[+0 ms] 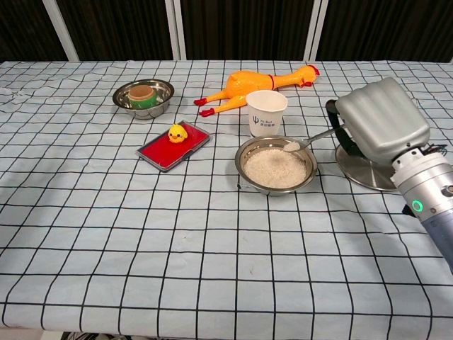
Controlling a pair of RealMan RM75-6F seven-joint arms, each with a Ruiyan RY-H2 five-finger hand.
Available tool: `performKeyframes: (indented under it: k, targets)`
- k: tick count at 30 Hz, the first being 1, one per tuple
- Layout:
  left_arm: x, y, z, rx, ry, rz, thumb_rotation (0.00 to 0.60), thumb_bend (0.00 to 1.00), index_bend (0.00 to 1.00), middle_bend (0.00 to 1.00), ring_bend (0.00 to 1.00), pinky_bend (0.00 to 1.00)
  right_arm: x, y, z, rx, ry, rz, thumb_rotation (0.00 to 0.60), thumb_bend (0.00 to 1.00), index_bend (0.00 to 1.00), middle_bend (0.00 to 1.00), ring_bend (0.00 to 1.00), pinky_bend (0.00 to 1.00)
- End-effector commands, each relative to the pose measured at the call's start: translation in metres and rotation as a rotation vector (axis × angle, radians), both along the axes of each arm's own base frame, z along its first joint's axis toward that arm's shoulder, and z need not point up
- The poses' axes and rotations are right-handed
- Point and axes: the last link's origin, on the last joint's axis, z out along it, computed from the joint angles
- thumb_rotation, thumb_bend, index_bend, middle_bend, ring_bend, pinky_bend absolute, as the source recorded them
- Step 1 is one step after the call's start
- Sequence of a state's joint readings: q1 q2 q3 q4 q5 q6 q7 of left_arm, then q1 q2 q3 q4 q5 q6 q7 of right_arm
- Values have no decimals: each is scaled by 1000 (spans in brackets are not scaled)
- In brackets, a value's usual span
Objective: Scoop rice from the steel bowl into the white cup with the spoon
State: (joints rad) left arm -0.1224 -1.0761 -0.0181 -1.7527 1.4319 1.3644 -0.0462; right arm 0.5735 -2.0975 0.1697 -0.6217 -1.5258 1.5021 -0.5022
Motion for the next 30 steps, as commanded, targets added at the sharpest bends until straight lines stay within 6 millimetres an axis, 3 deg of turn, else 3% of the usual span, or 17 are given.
performKeyframes:
  k: [1,13,30]
  targets:
    - [0,0,0,0,0,0,600,16,0,0,0,0,5,-3,1,-6,-9,5,600,472,770,998,1000,1000]
    - [-1,1,1,2,-4,4,600,17,0,0,0,0,32,-21,12,-37,-19,24,600,472,770,998,1000,1000]
    - [-2,2,1,-3,-3,15,600,16,0,0,0,0,44,-51,28,-61,21,-17,600,473,770,998,1000,1000]
